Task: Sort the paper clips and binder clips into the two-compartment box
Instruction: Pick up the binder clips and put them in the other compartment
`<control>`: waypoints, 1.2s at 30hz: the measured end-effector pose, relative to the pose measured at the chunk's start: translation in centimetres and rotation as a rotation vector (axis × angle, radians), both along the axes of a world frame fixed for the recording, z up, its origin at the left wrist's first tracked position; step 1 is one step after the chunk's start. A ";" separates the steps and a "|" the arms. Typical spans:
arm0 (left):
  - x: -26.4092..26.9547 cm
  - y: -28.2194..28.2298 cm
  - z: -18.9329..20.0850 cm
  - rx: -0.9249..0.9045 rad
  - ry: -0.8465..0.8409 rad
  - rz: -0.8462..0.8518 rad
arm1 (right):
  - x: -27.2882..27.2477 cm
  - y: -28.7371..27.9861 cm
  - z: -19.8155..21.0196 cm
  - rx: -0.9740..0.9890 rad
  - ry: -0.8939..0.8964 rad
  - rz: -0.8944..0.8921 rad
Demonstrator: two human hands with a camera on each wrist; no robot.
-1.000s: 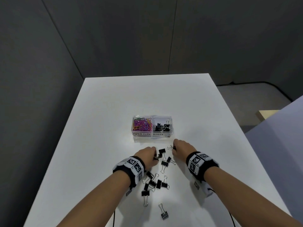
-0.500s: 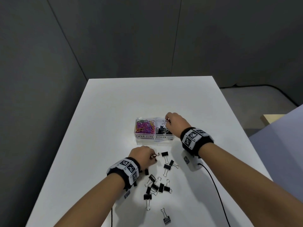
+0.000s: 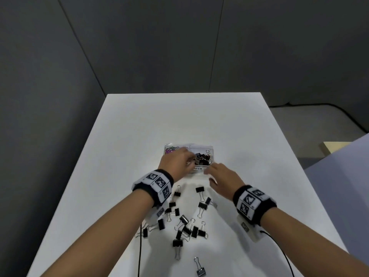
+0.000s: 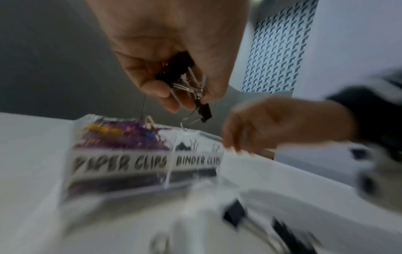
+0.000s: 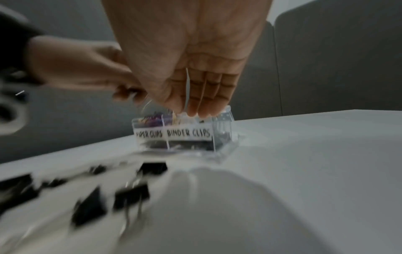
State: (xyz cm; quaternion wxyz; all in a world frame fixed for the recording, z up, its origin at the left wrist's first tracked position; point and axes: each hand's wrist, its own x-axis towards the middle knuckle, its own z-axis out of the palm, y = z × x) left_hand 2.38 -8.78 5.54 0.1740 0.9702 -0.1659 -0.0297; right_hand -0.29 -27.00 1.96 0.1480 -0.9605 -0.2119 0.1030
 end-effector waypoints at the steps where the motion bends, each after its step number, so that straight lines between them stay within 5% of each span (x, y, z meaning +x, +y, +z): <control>1: 0.8 -0.6 0.4 0.013 -0.012 -0.018 | -0.8 -0.4 -0.5 -0.005 0.027 0.044; 9: 5.5 -4.8 -0.4 0.389 0.124 -0.239 | -3.4 -0.2 -3.1 -0.211 0.160 0.292; 19: 3.6 -3.3 -0.6 0.213 0.040 -0.281 | -3.4 -0.7 -4.4 -0.131 -0.010 0.301; 24: -0.8 0.1 -2.6 0.293 0.137 -0.388 | -3.5 -0.8 -4.6 -0.112 -0.083 0.233; 30: -3.8 2.7 -5.1 0.399 0.273 -0.303 | -3.4 -0.2 -3.5 -0.181 0.037 0.143; 36: -4.9 3.3 -5.6 0.319 0.313 -0.145 | -3.0 0.1 -3.2 -0.185 0.126 0.040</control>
